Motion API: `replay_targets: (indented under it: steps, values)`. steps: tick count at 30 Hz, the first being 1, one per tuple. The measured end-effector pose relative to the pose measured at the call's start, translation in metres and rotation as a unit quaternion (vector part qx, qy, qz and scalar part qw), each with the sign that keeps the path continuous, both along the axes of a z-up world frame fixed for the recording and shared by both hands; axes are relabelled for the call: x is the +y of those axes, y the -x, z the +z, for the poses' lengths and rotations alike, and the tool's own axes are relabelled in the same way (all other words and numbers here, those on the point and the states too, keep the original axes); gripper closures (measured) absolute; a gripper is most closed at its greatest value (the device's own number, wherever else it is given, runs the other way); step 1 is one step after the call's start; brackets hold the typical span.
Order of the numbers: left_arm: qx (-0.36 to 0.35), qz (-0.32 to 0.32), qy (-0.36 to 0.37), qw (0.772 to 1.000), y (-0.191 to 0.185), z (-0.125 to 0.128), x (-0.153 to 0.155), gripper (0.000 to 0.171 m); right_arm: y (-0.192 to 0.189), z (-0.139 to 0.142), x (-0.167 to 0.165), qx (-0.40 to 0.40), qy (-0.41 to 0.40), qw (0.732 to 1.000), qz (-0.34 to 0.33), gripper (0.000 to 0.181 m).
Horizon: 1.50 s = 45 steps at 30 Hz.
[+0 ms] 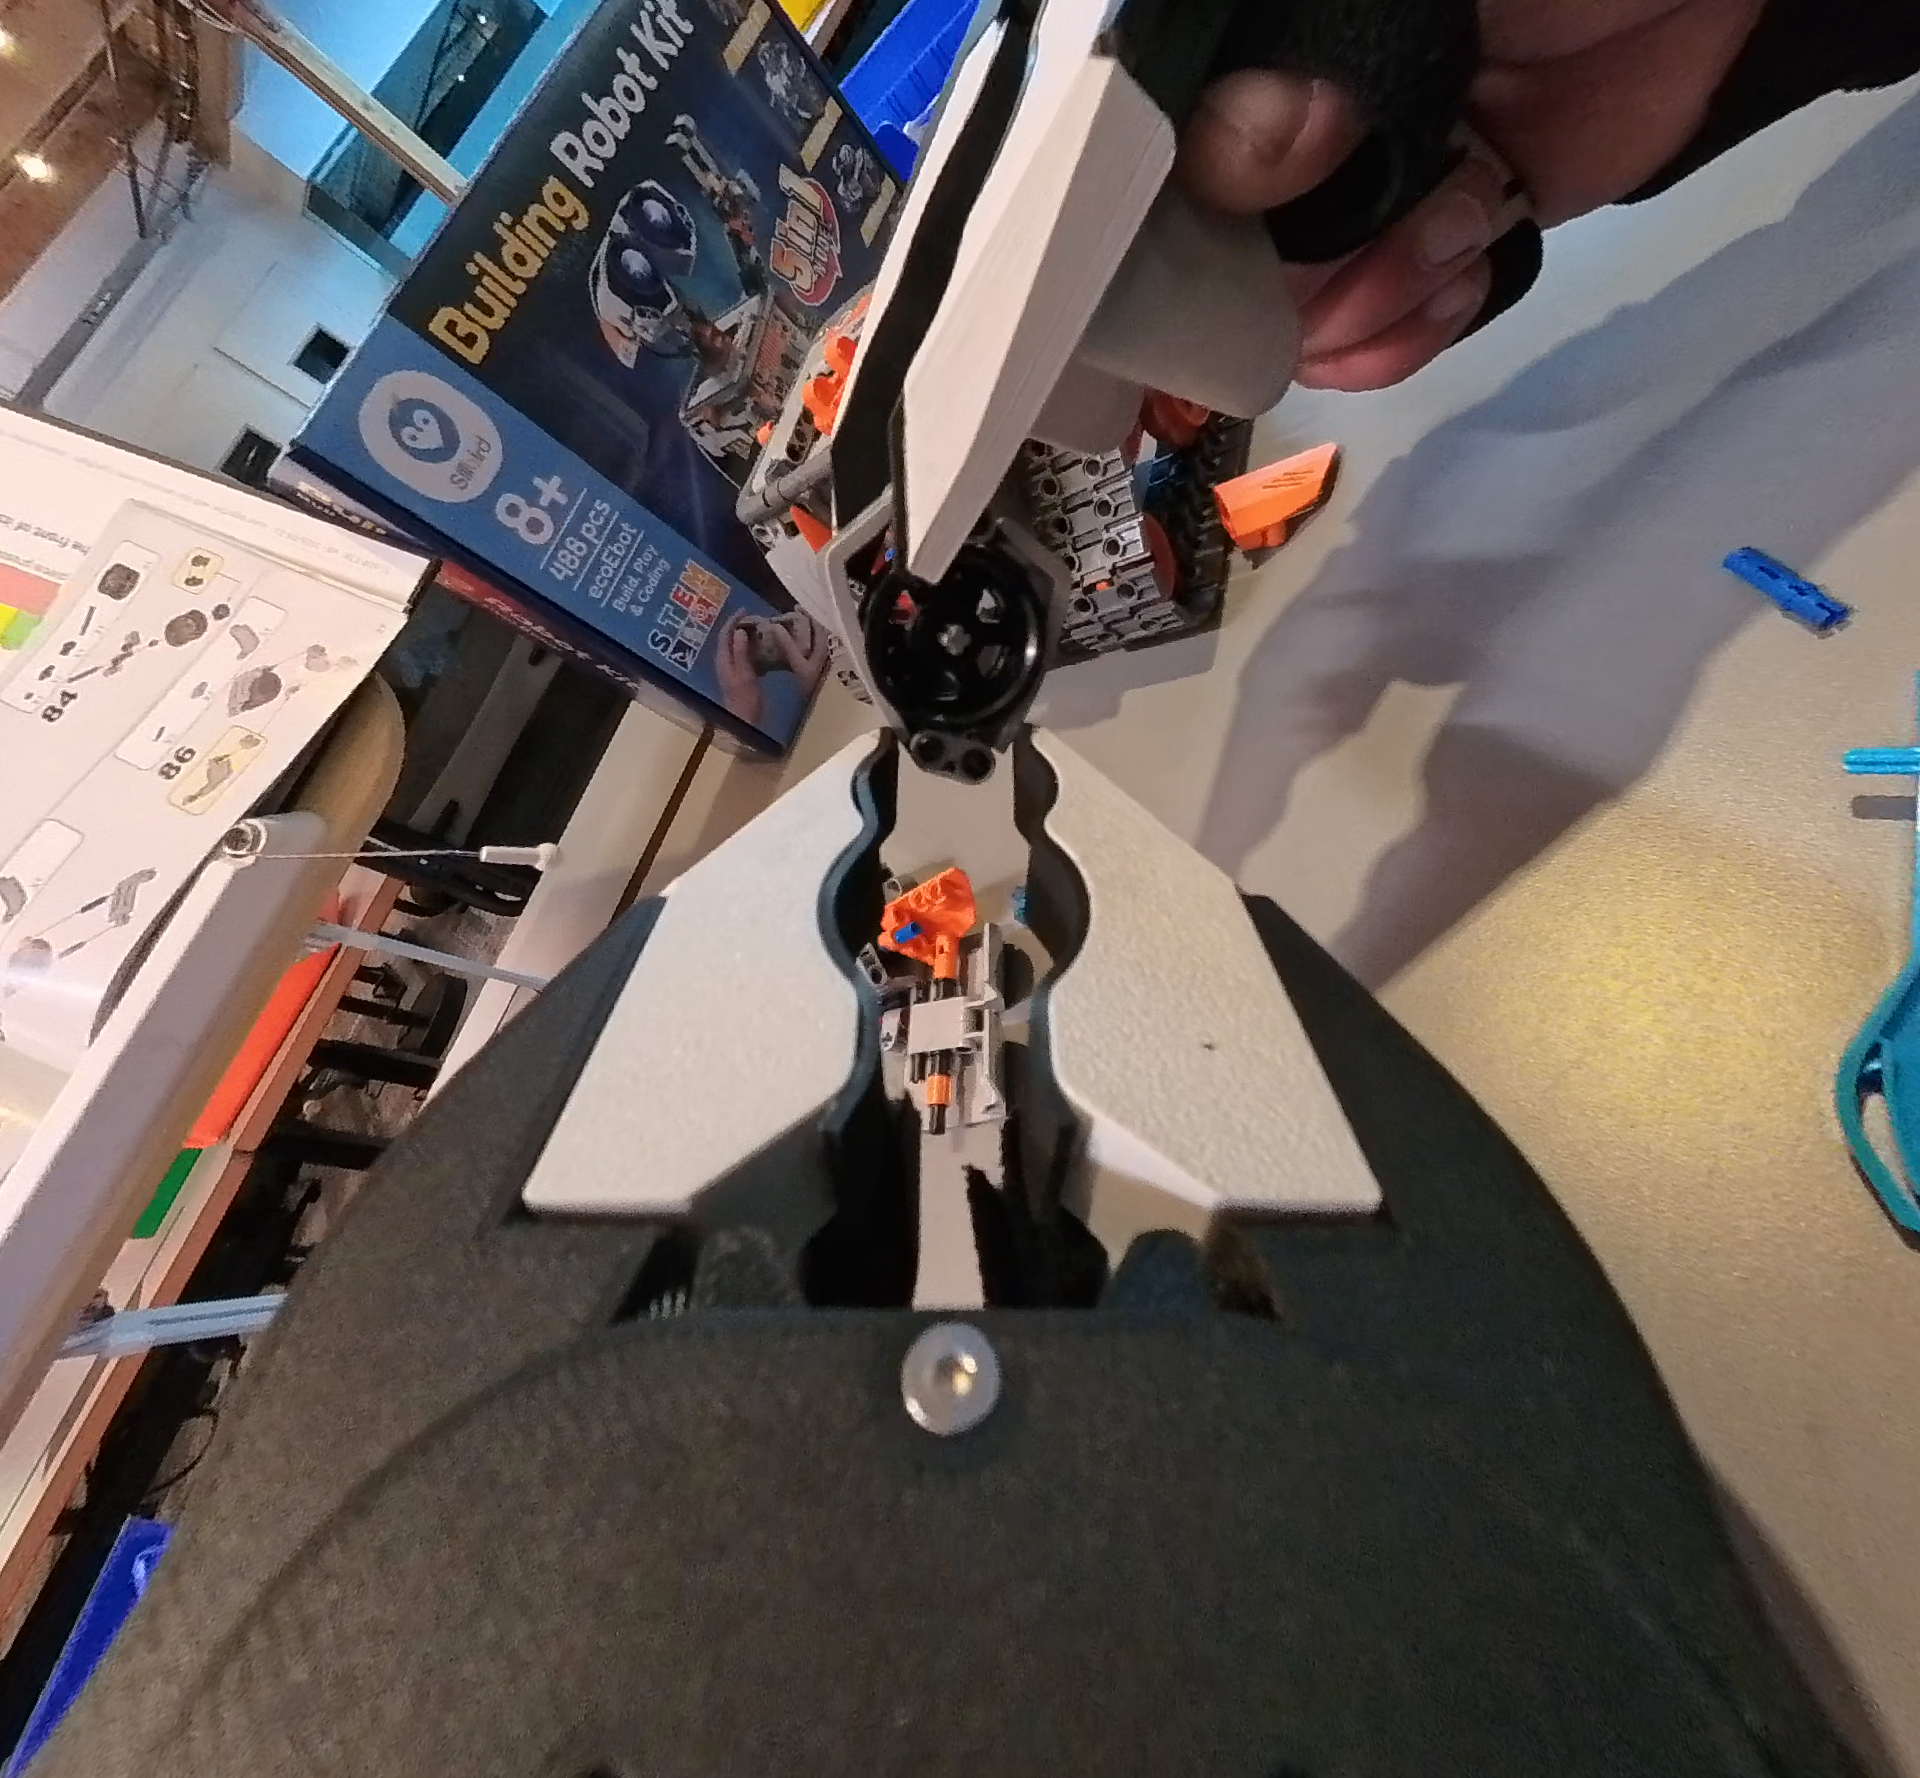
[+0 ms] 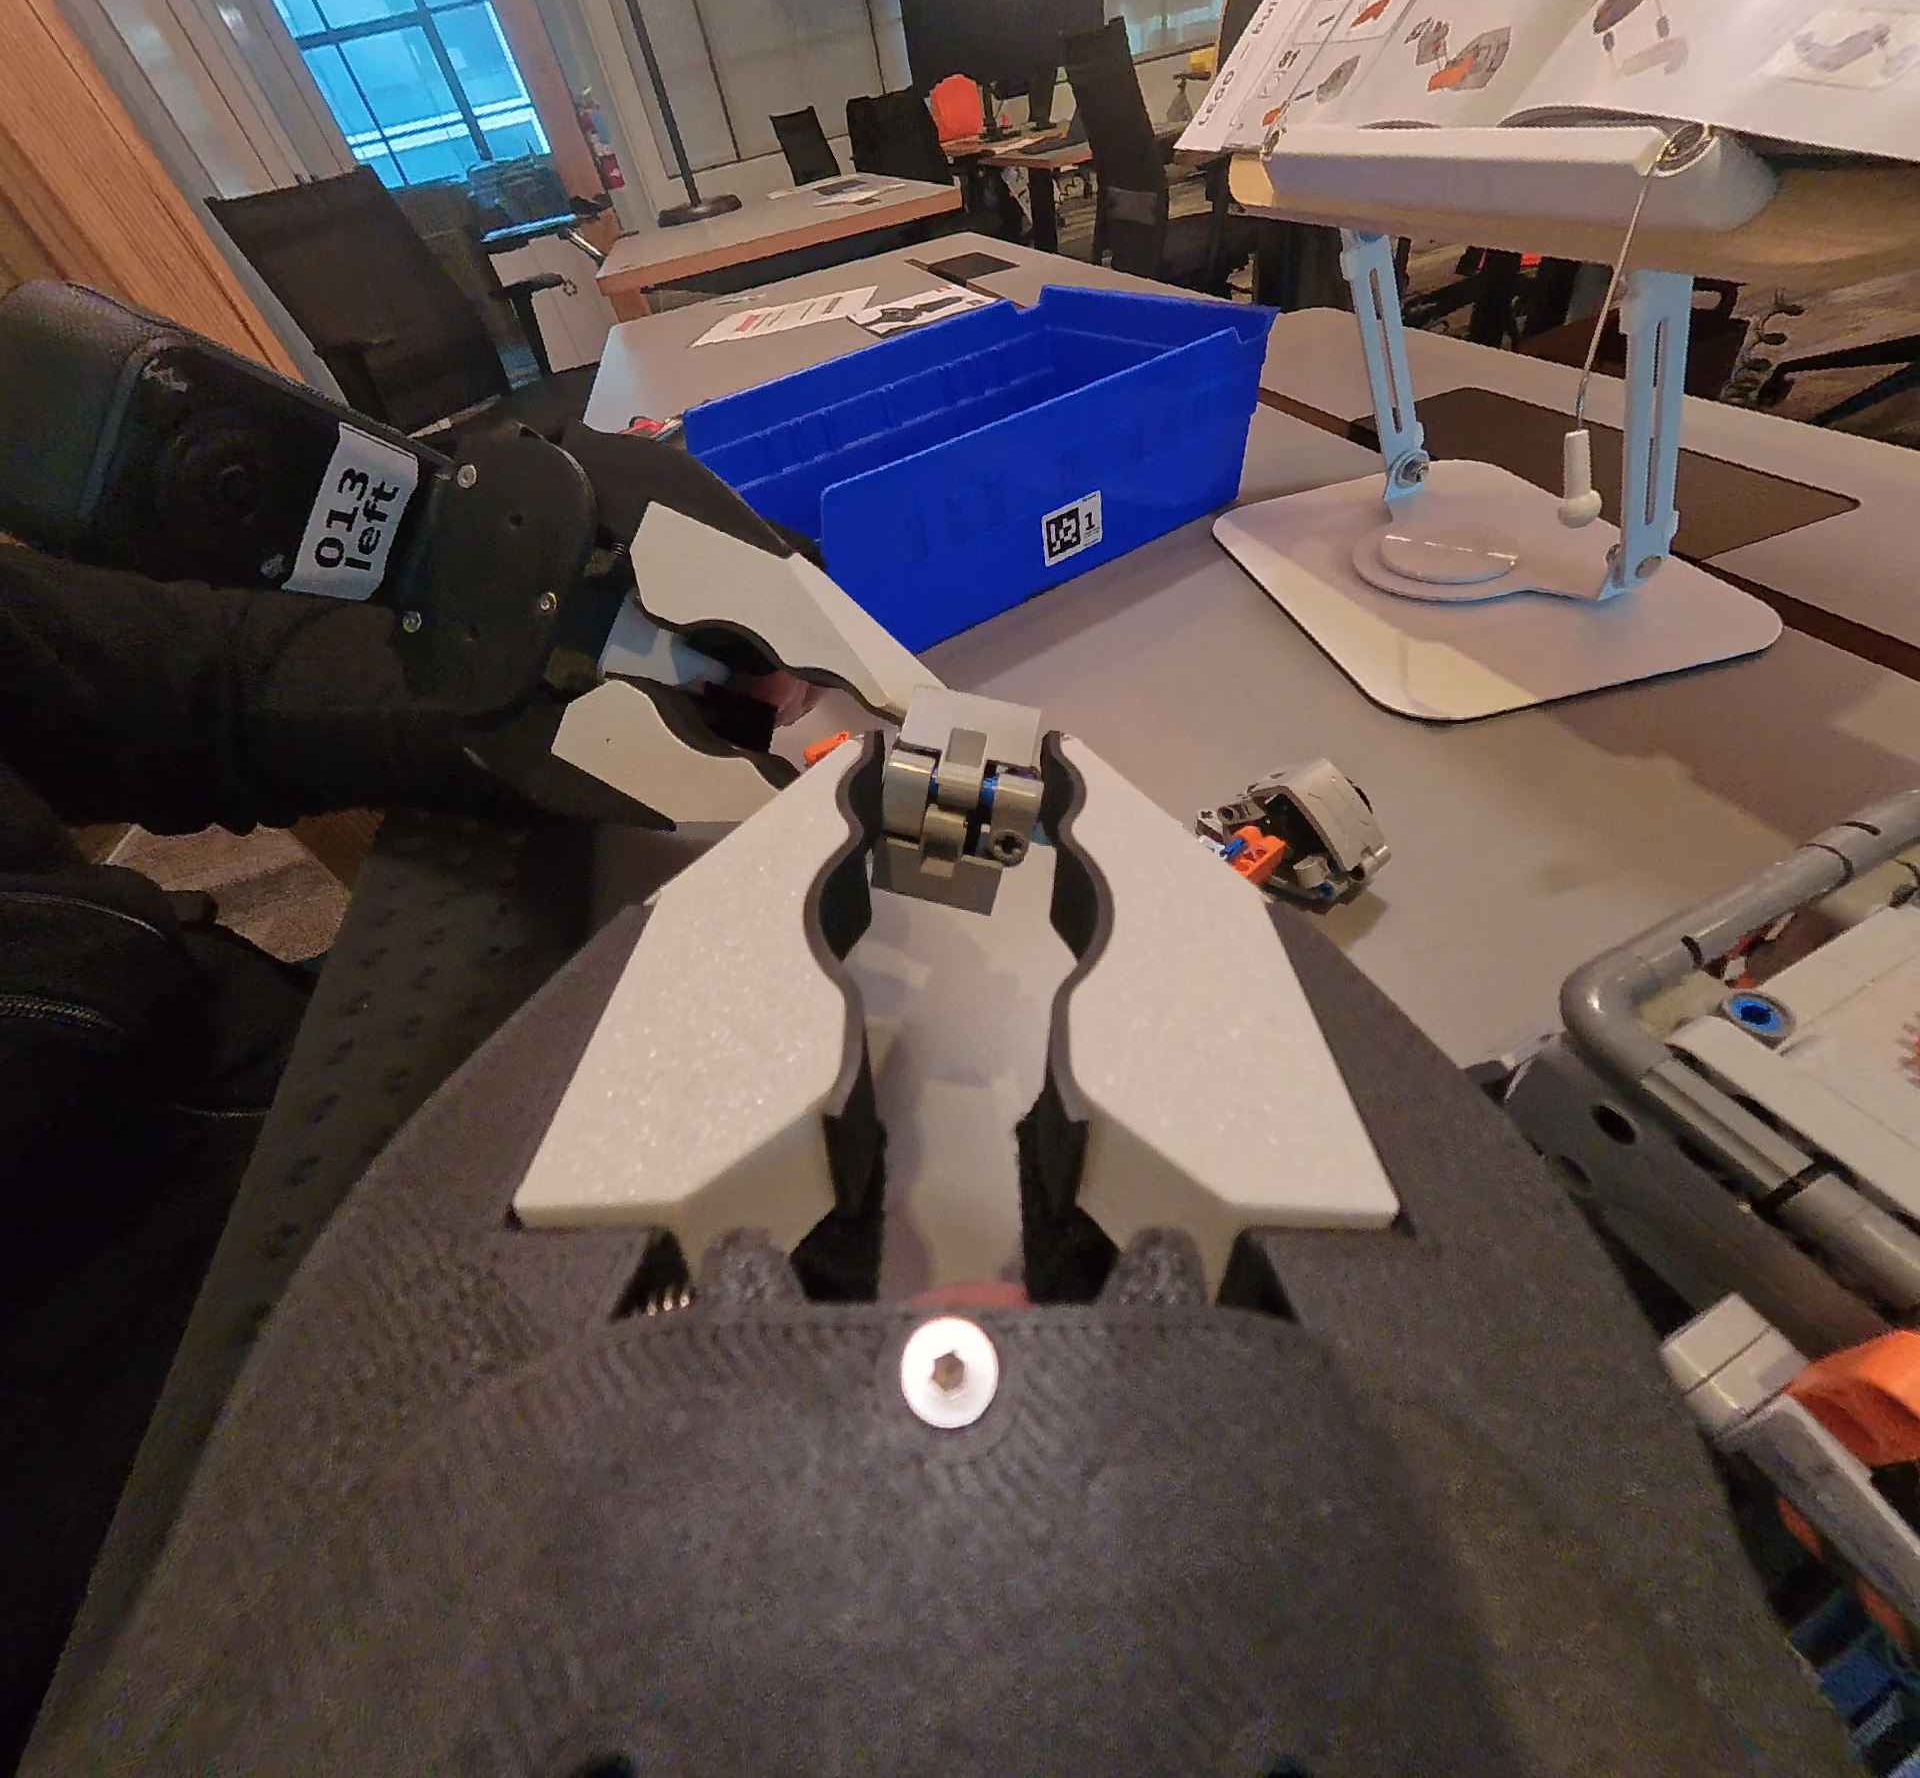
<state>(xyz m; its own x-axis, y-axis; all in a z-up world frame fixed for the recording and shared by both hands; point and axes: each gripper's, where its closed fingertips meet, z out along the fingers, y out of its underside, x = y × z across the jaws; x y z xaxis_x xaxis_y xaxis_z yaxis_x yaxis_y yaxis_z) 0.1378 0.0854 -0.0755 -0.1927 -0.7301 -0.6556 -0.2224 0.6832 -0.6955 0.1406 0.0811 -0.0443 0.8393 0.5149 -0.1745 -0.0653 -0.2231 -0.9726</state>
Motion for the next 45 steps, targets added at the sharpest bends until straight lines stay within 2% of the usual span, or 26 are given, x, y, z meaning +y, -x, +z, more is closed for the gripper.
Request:
replay_targets:
  steps: [45]
  values:
    - [-0.029,0.014,0.017,0.999,0.003,0.014,0.011,0.160,-0.001,-0.004,-0.002,-0.010,0.017,1.000,0.005,0.153]
